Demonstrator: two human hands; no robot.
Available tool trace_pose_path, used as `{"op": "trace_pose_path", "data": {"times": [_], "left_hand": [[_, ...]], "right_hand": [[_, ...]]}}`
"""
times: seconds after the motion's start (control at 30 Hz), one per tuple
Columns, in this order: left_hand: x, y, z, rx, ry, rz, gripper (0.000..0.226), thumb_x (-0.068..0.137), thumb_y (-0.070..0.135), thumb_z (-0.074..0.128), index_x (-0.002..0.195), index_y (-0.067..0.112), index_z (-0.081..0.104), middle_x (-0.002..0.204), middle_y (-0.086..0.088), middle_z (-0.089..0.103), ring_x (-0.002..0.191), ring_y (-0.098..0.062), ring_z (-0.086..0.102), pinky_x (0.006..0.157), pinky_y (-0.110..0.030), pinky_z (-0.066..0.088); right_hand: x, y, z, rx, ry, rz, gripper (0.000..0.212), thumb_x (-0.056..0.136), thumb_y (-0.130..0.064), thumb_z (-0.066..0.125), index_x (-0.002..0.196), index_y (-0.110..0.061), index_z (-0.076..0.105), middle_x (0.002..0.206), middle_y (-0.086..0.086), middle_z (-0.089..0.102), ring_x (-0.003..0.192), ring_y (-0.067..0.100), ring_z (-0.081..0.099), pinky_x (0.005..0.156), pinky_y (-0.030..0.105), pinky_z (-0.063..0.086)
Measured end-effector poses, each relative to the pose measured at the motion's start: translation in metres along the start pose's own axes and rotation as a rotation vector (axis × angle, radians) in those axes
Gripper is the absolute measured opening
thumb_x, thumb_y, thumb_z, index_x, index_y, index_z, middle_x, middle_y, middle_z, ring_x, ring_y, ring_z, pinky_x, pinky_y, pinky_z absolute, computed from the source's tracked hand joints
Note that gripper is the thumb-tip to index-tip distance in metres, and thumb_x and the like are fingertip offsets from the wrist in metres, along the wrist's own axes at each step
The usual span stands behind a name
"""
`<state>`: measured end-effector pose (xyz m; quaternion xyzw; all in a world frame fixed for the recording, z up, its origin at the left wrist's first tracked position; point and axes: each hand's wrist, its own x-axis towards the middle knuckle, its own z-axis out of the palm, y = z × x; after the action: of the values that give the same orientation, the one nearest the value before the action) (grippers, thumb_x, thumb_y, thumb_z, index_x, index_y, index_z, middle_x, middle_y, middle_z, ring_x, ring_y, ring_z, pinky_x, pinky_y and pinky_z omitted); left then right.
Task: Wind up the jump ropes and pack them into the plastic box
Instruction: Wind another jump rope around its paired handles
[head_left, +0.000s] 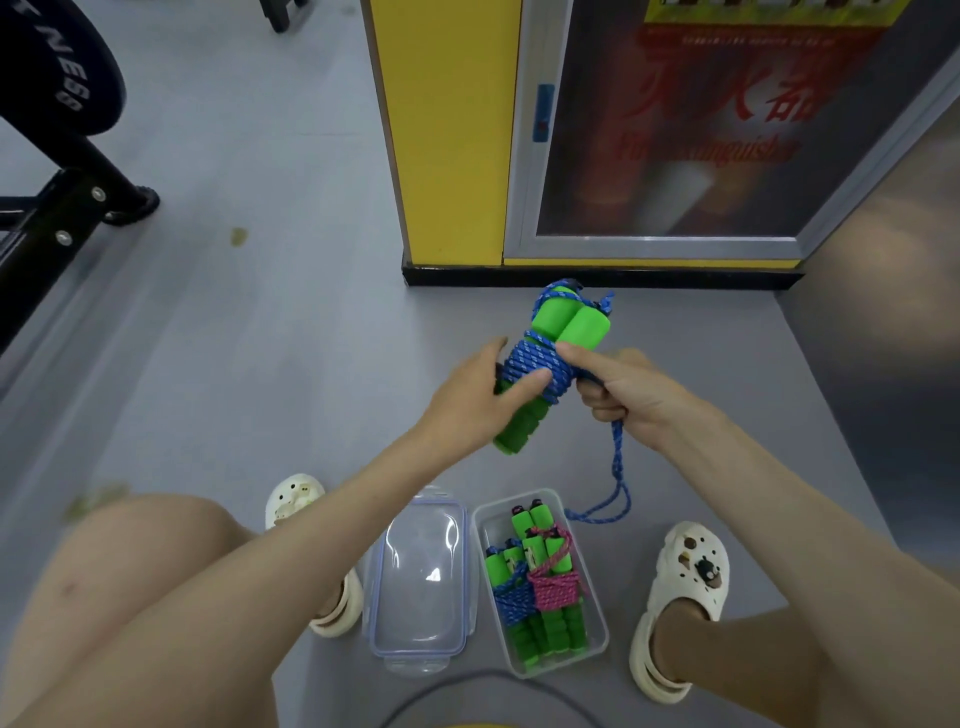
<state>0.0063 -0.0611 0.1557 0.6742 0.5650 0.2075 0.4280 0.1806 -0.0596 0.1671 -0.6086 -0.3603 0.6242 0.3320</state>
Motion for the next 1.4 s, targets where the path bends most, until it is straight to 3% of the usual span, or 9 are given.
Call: {"op": "trace_pose_path", "data": {"times": [0.1,0.2,0.3,0.37,0.53,0.73,0.87,1.0,1.4], "left_hand": [[-0.003,0.002,-0.012,-0.525,-0.184,-0.2,0.047,0.085,0.043,0.063,0.124,0.017,0.056,0.109,-0.002,0.068,0.092,-0.013,0.066,0.08,-0.027,0.055],[-0.007,-0.007,-0.013,-0.665,-0.299,-0.286,0.05,0.072,0.038,0.073,0.116,0.016,0.06,0.107,-0.008,0.071,0.096,-0.024,0.069,0.084,-0.037,0.055],[-0.008,-0.012,-0.011,-0.672,-0.26,-0.286,0.041,0.074,0.027,0.077,0.109,0.012,0.062,0.102,-0.011,0.072,0.092,-0.027,0.069,0.08,-0.037,0.056],[-0.005,-0.015,-0.01,-0.512,-0.137,-0.252,0.038,0.075,0.024,0.079,0.107,0.013,0.062,0.097,-0.005,0.071,0.087,-0.021,0.067,0.075,-0.03,0.056],[-0.002,-0.016,-0.002,0.311,0.172,-0.108,0.048,0.071,0.045,0.077,0.104,0.02,0.054,0.085,0.005,0.059,0.079,-0.02,0.059,0.064,-0.03,0.045],[-0.005,-0.016,0.014,0.753,0.34,0.098,0.035,0.082,0.04,0.066,0.101,0.016,0.048,0.086,0.001,0.059,0.073,-0.024,0.061,0.051,-0.028,0.027],[-0.005,-0.019,0.02,0.902,0.366,0.133,0.042,0.06,0.023,0.084,0.085,0.013,0.052,0.068,-0.002,0.057,0.051,-0.022,0.057,0.043,-0.022,0.007],[-0.006,-0.018,0.024,1.001,0.437,0.235,0.053,0.038,0.01,0.087,0.08,0.012,0.055,0.064,-0.003,0.052,0.048,-0.019,0.049,0.041,-0.022,0.016],[0.002,-0.034,0.03,0.969,0.58,0.556,0.047,0.059,0.006,0.072,0.09,0.011,0.038,0.079,-0.009,0.054,0.06,-0.023,0.051,0.051,-0.032,0.04]], "right_hand": [[-0.004,0.001,-0.003,0.003,-0.17,-0.047,0.03,0.077,-0.043,0.064,0.07,-0.016,0.053,0.048,-0.004,0.03,0.043,0.007,0.017,0.041,0.019,0.014],[-0.005,0.004,-0.002,-0.005,-0.249,-0.053,0.03,0.077,-0.042,0.059,0.068,-0.015,0.051,0.049,-0.004,0.033,0.043,0.006,0.019,0.041,0.019,0.015],[-0.002,0.009,0.002,-0.064,-0.197,-0.016,0.035,0.082,-0.045,0.057,0.069,-0.012,0.053,0.049,-0.001,0.037,0.041,0.007,0.02,0.04,0.018,0.017],[0.0,0.012,0.006,-0.154,-0.109,0.027,0.036,0.087,-0.042,0.058,0.074,-0.008,0.06,0.048,-0.001,0.038,0.038,0.007,0.021,0.038,0.018,0.018],[0.004,0.021,0.013,-0.317,-0.006,0.165,0.036,0.093,-0.035,0.056,0.084,-0.002,0.067,0.042,-0.003,0.038,0.035,0.008,0.025,0.039,0.02,0.017],[0.004,0.021,0.025,-0.279,-0.063,0.198,0.028,0.098,-0.021,0.049,0.09,0.0,0.064,0.048,0.0,0.04,0.035,0.006,0.024,0.038,0.018,0.017],[0.0,0.016,0.028,-0.167,-0.156,0.193,0.033,0.095,-0.026,0.054,0.104,0.005,0.06,0.053,0.0,0.04,0.038,0.005,0.023,0.039,0.017,0.017],[0.0,0.017,0.03,-0.063,-0.036,0.206,0.065,0.086,-0.063,0.049,0.09,0.0,0.065,0.044,-0.003,0.035,0.038,0.006,0.019,0.036,0.018,0.013],[-0.002,0.026,0.024,0.055,0.07,0.152,0.056,0.086,-0.063,0.05,0.061,-0.014,0.057,0.044,-0.001,0.03,0.04,0.01,0.019,0.04,0.021,0.013]]}}
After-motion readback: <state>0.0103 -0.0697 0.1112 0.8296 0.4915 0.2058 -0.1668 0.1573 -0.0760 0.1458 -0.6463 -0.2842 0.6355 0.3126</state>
